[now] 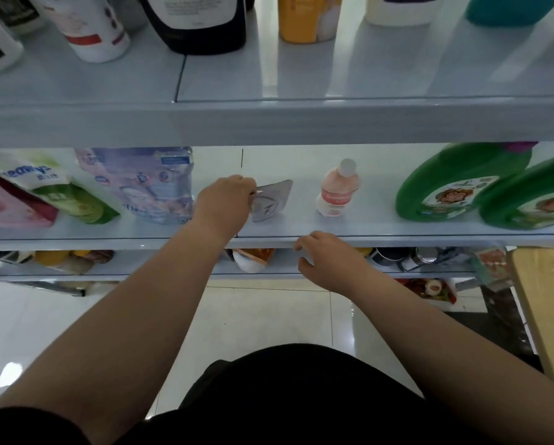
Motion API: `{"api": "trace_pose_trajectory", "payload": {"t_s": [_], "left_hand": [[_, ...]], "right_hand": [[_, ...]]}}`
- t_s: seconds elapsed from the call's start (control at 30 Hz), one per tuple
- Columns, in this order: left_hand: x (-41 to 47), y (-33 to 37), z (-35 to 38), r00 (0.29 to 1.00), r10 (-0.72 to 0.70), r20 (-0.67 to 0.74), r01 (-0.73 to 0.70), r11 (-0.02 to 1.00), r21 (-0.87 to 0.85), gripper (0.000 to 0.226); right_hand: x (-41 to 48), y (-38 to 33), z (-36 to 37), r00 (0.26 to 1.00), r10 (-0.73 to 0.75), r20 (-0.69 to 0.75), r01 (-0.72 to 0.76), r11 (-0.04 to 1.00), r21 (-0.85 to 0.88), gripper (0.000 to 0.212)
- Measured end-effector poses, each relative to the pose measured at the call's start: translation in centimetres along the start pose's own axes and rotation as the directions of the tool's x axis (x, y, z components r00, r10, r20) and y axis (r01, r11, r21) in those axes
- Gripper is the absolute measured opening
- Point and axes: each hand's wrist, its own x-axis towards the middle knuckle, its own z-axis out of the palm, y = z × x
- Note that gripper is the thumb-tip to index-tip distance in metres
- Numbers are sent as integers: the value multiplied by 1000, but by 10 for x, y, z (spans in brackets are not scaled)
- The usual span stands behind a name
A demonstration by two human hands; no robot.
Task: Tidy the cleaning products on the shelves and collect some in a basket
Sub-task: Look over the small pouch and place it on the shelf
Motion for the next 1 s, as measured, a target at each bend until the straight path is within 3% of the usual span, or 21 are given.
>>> {"api": "trace_pose_trajectory", "payload": {"t_s": [0.1,0.2,0.23,0.3,0.37,0.43,0.53,0.57,0.63,0.7,0.73,0.77,0.83,0.87,0.93,1.0], "left_hand": [[-14,1,-12,997,-2,82,10,996,-94,16],[-36,-1,-30,988,25,153,8,977,-213,3],[-43,-2,-35,985,18,171,29,963,-268,3],[-55,-6,-43,984,0,175,67,923,-378,11],[-68,-11,-47,994,-31,104,81,854,-515,21],[-84,-17,-45,987,-138,-78,56,766,-640,38],[-112,-22,-31,912,-206,-355,-47,807,-589,39],[-121,-24,-24,926,-169,-337,-70,802,-593,36],[-135,-24,-11,993,-84,-88,1,727,-686,40],[-148,-26,-1,983,-11,183,148,639,-755,66],[-153,-27,1,968,9,252,204,562,-801,76],[-158,-30,4,960,26,280,240,441,-865,76],[-162,-37,6,956,76,282,263,198,-944,55],[-164,-42,7,958,64,280,269,143,-952,43],[-169,-49,10,952,-27,306,307,30,-951,39],[-176,-54,15,927,-62,370,353,-193,-916,41]], "right_hand": [[3,5,3,995,68,-70,-60,992,109,45],[2,-1,1,986,129,-110,-69,899,433,74],[0,-5,-1,989,125,-85,-59,834,548,73],[-3,-17,-2,996,88,5,-65,693,718,50],[-6,-29,1,997,69,38,-71,578,813,31],[-8,-43,11,993,114,0,-54,465,884,24],[-11,-65,23,968,250,-11,-68,307,949,28],[-13,-74,25,960,279,-34,-53,301,952,31],[-19,-91,26,952,280,-121,2,391,920,35],[-28,-113,30,957,254,-142,24,418,908,37],[-34,-124,33,968,217,-129,30,409,912,41],[-39,-132,36,978,167,-122,42,415,909,48],[-51,-147,41,987,97,-126,61,501,863,55],[-57,-153,43,985,88,-146,72,559,826,53],[-64,-159,49,966,126,-224,87,658,748,50],[-68,-162,54,920,259,-295,51,666,744,42]]}}
